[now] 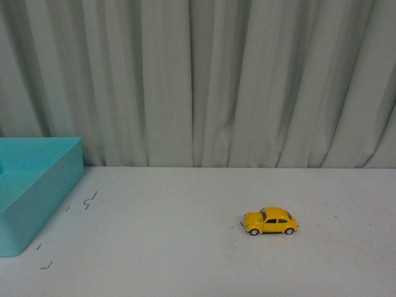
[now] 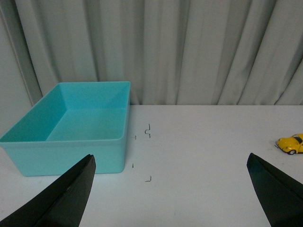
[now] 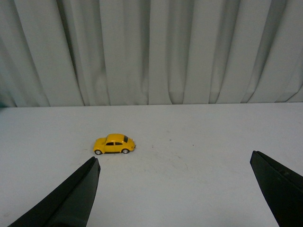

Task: Wind up and store yellow beetle toy

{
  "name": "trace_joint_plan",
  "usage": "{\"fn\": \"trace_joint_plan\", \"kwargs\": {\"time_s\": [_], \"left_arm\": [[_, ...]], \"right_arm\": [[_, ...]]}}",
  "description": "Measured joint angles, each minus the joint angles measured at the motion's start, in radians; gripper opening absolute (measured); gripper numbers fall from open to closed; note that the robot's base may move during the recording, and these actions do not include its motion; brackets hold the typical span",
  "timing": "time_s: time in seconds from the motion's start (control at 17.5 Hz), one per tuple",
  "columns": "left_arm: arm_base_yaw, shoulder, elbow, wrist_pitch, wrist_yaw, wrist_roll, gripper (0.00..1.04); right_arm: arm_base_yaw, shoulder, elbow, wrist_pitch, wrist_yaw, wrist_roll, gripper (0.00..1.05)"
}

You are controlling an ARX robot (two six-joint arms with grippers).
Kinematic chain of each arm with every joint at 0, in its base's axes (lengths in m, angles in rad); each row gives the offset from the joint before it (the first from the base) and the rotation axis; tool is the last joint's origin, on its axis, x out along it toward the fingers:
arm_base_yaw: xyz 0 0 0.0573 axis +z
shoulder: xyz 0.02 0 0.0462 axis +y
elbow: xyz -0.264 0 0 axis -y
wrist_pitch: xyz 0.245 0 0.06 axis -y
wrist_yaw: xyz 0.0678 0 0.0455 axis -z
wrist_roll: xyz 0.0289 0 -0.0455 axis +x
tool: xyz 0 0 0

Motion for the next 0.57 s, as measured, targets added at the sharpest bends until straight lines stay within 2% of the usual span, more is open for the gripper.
{"fn": "trace_joint_plan", "kwargs": {"time_s": [0.57], "left_arm": [[0.000,0.000,0.000,0.000,0.000,0.000,0.98]], "right_arm": [[0.000,0.000,0.000,0.000,0.000,0.000,0.98]]}}
